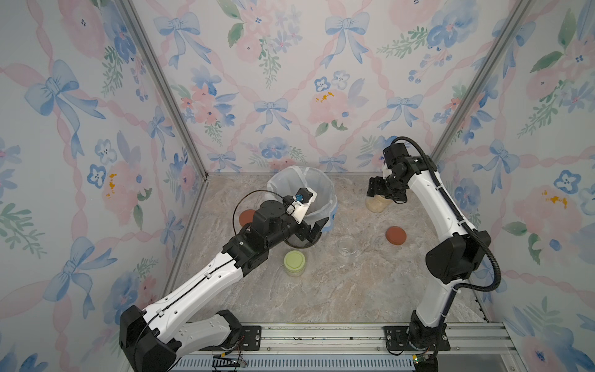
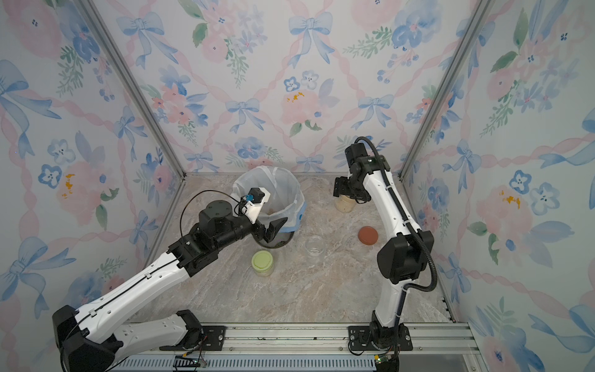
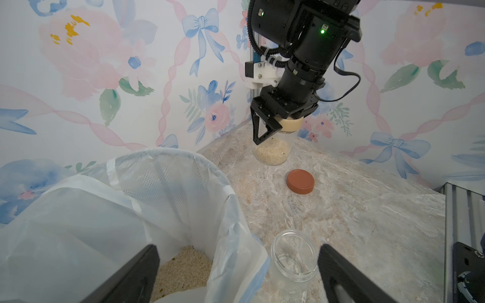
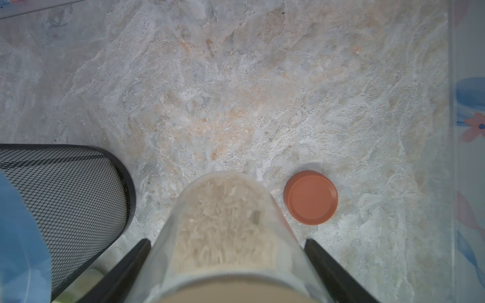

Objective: Empty moldy rice from jars
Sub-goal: Pick up the jar from the center of the board.

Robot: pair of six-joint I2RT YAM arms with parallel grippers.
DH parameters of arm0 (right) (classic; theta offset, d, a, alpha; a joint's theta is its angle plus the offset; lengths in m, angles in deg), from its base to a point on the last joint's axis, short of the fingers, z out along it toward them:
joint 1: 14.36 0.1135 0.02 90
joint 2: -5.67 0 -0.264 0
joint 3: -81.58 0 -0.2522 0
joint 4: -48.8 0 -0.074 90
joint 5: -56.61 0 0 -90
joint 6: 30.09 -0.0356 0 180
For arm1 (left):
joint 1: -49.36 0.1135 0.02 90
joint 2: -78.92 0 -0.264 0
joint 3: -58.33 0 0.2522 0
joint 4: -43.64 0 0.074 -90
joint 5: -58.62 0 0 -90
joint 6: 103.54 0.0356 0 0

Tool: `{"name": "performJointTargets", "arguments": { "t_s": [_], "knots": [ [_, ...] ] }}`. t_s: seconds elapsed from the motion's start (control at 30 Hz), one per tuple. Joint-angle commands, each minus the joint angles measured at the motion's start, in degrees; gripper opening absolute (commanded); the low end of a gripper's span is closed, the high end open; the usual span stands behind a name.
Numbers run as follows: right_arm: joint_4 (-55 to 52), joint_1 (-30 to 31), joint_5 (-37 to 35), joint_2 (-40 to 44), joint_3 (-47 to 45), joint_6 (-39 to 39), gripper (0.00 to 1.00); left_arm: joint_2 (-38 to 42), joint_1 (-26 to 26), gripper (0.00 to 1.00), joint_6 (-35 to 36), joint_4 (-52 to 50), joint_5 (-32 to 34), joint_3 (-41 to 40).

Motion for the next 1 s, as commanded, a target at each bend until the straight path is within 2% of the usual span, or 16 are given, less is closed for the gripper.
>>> {"name": "performJointTargets", "arguments": {
  "t_s": [0.0, 0.47, 0.7, 0.97],
  "knots": [
    [-2.2, 2.2, 3.7, 3.7, 5.3, 1.0, 0.0, -0.3, -0.3, 0.98, 1.8, 0.8, -1.4, 2.0],
    [-7.7, 8.1, 14.1, 5.5, 20.7, 0.9, 0.0, -0.1, -0.1, 0.98, 6.7, 0.7, -5.6, 2.5],
    [-6.5, 11.2, 22.6, 6.8, 20.8, 1.3, 0.0, -0.8, 0.3, 0.98, 7.8, 0.8, -8.6, 3.4],
    [-2.2, 14.8, 30.3, 9.1, 14.8, 2.7, 0.0, -2.5, 1.7, 0.98, 7.6, 1.1, -14.4, 4.5]
  ]
}}
